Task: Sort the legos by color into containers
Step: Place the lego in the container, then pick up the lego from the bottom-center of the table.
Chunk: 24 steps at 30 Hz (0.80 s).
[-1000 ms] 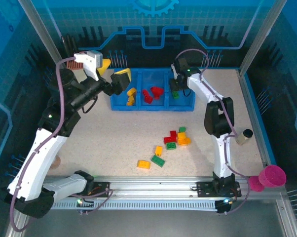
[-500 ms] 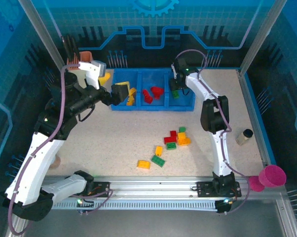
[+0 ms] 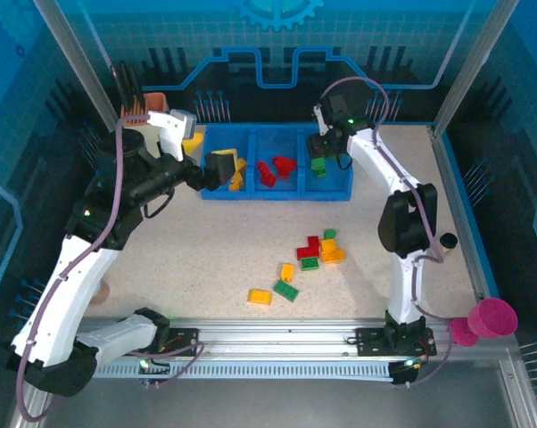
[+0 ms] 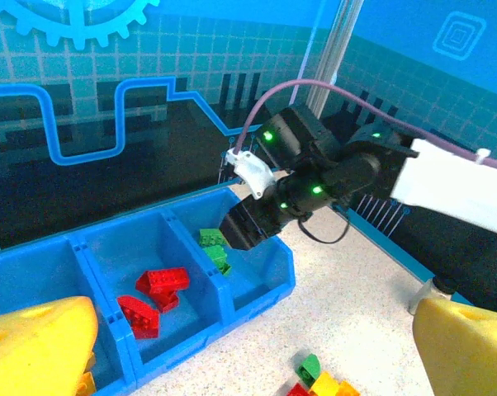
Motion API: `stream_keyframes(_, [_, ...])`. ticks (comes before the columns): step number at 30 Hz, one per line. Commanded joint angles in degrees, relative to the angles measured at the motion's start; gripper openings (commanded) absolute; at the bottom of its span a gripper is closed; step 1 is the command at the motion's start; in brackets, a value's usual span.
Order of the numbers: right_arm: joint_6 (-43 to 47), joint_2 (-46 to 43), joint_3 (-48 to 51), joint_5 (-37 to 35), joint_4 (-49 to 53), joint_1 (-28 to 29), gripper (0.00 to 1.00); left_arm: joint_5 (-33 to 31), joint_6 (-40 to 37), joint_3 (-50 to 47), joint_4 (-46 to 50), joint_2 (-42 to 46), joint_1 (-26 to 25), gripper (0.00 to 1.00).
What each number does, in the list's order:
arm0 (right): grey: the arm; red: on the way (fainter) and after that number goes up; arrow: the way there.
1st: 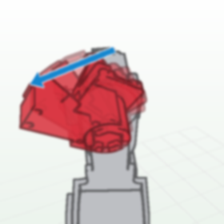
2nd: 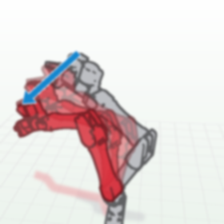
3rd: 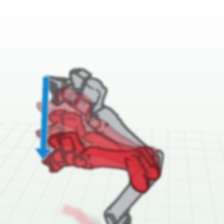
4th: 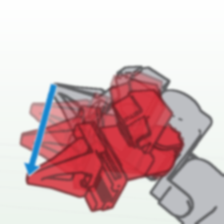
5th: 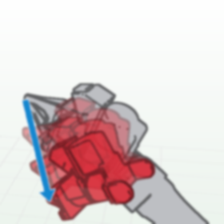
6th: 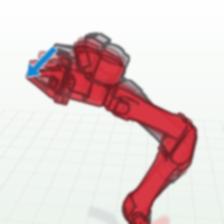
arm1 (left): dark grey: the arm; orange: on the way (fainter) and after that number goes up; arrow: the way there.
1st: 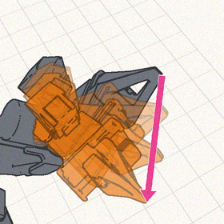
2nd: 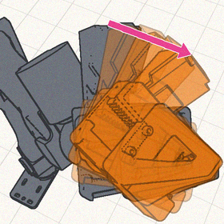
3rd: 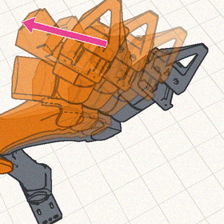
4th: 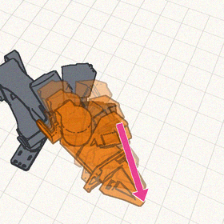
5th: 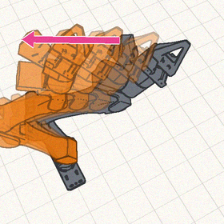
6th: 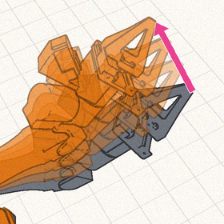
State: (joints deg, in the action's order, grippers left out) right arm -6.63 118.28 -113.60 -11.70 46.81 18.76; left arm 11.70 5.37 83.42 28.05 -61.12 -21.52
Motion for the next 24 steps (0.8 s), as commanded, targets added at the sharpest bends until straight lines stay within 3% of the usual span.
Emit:
stream_keyframes(1, [2.24, -7.77, 6.2, -0.84, 5.92, 4.22, 0.62, 1.0, -1.51, -1.04, -0.01, 0.71, 0.42, 0.99])
stream_keyframes(7, [1.63, -22.97, 26.12, 0.26, 7.08, 15.58, 0.64, -0.19, -1.67, -0.54, 5.27, 0.29, 0.42, 0.99])
stream_keyframes(12, [-8.41, -31.62, 39.66, 4.8, 5.38, 27.28, 0.61, -1.7, -1.68, -2.25, 5.96, 1.01, 0.51, 0.99])
stream_keyframes(18, [-16.11, -34.79, 48.43, 3.86, 5.05, 37.63, 0.62, -0.4, -2.03, -4.52, 5.74, 2.06, 0.51, 0.99])
stream_keyframes(24, [-16.97, -30.96, 49.93, 3.65, 3.01, 42.07, 0.64, 0.81, -1.68, -5.32, 5.26, 2.57, 0.56, 0.99])
